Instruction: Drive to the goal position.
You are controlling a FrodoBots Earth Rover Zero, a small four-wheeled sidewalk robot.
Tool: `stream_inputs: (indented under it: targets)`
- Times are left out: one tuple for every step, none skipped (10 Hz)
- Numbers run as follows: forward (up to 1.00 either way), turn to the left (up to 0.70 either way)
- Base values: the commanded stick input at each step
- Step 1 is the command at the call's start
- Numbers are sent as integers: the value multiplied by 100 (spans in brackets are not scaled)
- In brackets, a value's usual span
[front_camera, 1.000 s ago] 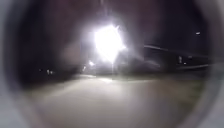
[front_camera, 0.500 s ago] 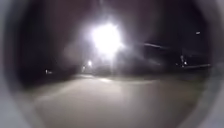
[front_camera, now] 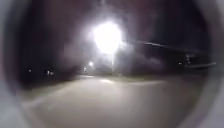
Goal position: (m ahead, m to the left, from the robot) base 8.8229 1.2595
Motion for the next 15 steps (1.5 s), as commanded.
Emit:
stream_inputs:
  targets:
    - [100,0]
    - [100,0]
    - [100,0]
    - [100,0]
    - [100,0]
    - [100,0]
    - [100,0]
    - [100,0]
    - [100,0]
    - [100,0]
    - [100,0]
    - [100,0]
    - [100,0]
    - [100,0]
    - [100,0]
